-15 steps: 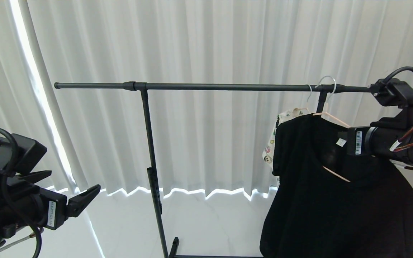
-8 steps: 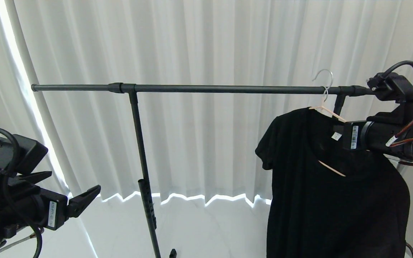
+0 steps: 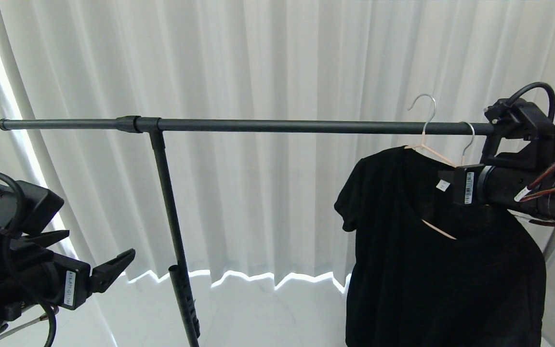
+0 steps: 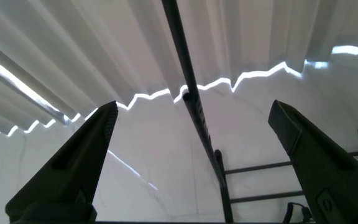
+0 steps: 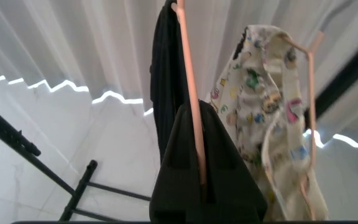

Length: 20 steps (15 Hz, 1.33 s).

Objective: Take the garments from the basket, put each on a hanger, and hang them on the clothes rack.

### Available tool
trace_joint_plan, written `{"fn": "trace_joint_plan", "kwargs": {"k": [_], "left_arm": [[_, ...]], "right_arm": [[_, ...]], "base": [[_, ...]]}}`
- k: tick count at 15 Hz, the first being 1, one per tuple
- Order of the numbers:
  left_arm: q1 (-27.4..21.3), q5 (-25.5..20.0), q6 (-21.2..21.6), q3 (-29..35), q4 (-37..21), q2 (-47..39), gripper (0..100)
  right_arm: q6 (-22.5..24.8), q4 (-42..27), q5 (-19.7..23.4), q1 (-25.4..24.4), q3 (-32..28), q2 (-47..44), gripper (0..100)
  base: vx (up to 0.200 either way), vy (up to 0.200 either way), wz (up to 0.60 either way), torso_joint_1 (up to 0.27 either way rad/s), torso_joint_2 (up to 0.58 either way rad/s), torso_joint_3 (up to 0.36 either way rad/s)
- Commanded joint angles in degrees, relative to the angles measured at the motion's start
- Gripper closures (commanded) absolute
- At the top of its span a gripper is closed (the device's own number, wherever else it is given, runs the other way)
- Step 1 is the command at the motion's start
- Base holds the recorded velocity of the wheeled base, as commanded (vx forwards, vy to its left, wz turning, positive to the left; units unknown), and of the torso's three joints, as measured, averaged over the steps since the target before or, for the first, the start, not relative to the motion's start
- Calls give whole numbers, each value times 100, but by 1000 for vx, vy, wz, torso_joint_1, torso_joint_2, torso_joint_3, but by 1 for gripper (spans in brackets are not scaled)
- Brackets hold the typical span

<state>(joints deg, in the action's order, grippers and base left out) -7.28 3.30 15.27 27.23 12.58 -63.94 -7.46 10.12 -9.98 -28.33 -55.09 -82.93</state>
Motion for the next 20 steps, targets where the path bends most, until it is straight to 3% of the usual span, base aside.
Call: {"fn": "trace_joint_plan", "kwargs": {"k": [1, 6, 12, 20], "left_arm": [[-2, 4, -7, 1, 8, -4, 0], [-19, -14, -7, -16, 8, -4, 0], [-54, -14, -25, -34, 8, 39, 0], [-81, -23, -25, -139, 8, 119, 0]], "right_arm": [[-1, -1, 49, -6, -2, 14, 100], [8, 52, 163, -6, -11, -144, 100], [192, 649, 260, -59, -151, -1006, 100], [184, 658, 251, -296, -380, -1392, 100]], "base": [[0, 0, 0, 0, 0, 0], [0, 0, 0, 0, 0, 0], [0, 0, 0, 0, 0, 0], [0, 0, 0, 0, 0, 0]]}}
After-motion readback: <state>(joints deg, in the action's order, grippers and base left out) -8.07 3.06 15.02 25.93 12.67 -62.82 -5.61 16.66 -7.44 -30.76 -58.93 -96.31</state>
